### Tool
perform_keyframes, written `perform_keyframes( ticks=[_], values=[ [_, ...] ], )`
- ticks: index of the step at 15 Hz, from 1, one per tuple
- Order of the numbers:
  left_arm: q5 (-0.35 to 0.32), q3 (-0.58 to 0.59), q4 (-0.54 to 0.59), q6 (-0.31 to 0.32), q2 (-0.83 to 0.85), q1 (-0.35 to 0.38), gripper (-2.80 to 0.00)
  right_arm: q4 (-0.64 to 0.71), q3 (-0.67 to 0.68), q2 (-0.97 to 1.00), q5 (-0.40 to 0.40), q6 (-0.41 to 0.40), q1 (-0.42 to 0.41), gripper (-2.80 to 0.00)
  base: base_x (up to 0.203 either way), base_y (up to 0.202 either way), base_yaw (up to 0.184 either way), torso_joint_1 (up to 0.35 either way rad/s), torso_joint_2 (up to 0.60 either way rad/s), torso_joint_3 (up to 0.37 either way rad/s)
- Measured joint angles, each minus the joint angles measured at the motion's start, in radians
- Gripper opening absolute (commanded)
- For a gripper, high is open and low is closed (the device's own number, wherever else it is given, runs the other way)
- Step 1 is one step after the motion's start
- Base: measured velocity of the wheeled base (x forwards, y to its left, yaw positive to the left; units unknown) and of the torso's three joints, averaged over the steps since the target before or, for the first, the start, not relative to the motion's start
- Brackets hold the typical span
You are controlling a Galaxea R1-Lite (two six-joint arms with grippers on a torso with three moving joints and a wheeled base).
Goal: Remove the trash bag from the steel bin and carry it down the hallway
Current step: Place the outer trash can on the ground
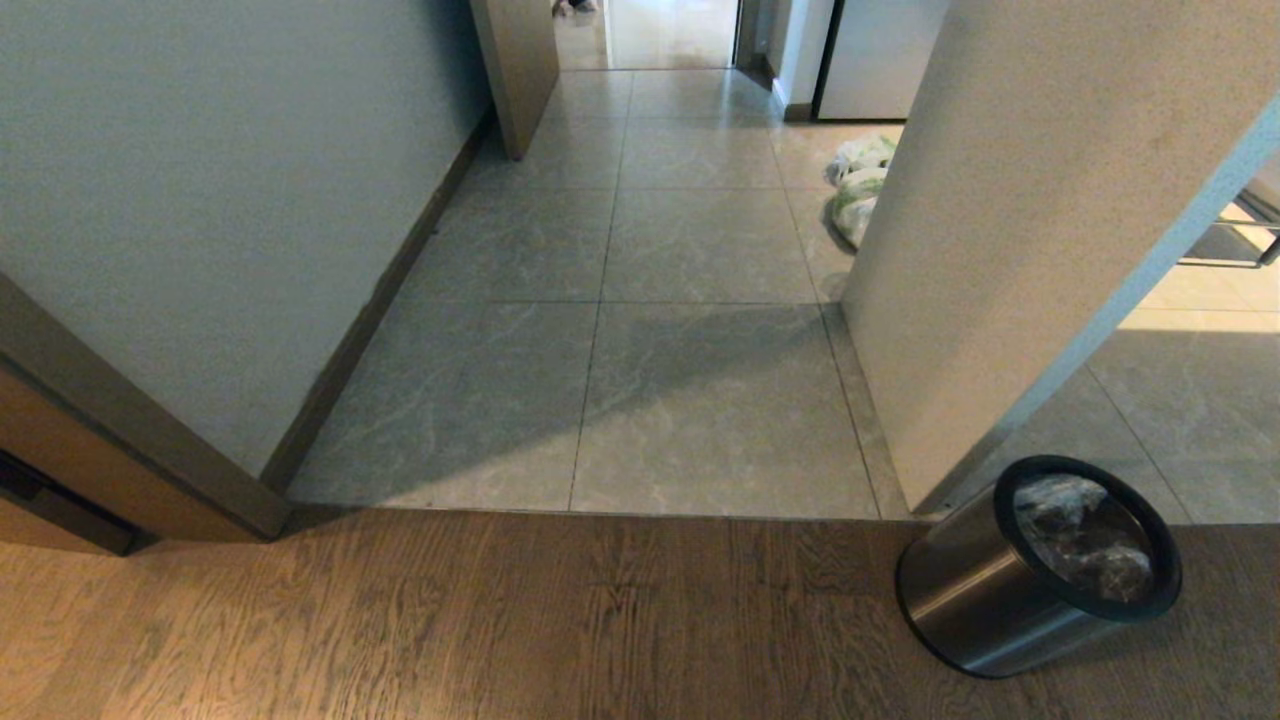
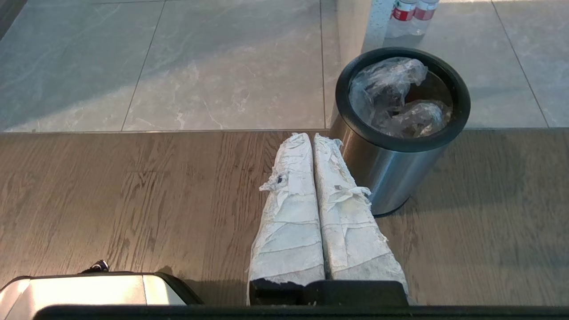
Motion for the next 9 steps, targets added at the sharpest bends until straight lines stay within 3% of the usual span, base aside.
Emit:
perform_keyframes(
  ticks=[4, 9],
  values=[
    [0.0, 0.0, 0.0, 0.0, 0.0, 0.0, -2.8, 0.0, 0.0, 0.0, 0.001, -0.003, 0.001, -2.8, 0.0, 0.0, 0.0, 0.0, 0.0, -0.023],
    [0.0, 0.0, 0.0, 0.0, 0.0, 0.0, -2.8, 0.0, 0.0, 0.0, 0.001, -0.002, 0.0, -2.8, 0.0, 0.0, 0.0, 0.003, 0.0, -0.174]
  ],
)
